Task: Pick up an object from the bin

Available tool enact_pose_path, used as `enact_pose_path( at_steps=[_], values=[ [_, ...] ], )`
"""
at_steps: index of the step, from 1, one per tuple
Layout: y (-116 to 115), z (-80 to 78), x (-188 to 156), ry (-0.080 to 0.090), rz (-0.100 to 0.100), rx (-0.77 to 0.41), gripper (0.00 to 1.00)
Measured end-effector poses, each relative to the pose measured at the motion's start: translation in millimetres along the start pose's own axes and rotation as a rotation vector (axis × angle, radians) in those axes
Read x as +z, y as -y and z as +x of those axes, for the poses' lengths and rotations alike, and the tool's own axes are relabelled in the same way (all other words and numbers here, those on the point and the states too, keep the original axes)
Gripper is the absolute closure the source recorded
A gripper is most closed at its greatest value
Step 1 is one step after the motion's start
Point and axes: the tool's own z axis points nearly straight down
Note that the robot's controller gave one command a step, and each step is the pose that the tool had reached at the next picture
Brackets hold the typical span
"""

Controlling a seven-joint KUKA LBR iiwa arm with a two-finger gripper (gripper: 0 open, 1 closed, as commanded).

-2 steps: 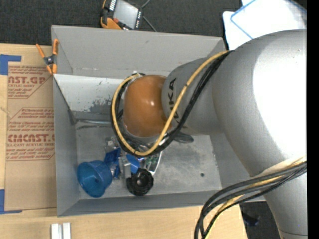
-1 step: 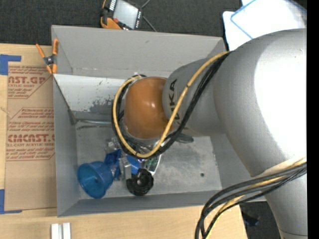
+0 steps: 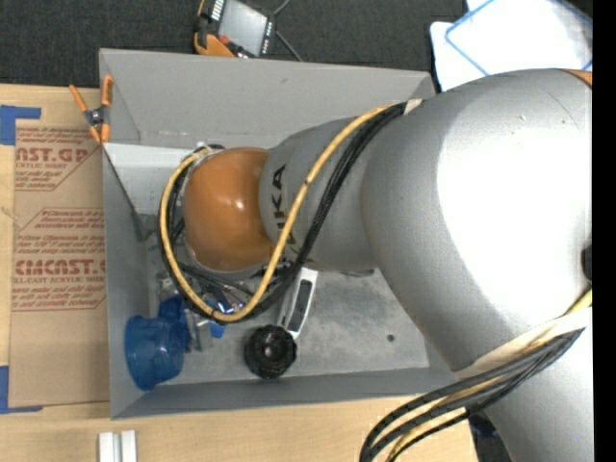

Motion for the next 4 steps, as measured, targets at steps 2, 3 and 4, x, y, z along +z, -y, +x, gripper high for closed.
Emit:
enact_pose_path(
  at_steps=[2, 3, 4],
  values=[
    [43, -21.4, -78, 0.001, -0.003, -0.072, 1.0],
    [43, -21.4, -78, 0.001, -0.004, -0.072, 1.0],
    [48, -15.0, -80, 0.002, -0.005, -0.048, 1.0]
  ],
)
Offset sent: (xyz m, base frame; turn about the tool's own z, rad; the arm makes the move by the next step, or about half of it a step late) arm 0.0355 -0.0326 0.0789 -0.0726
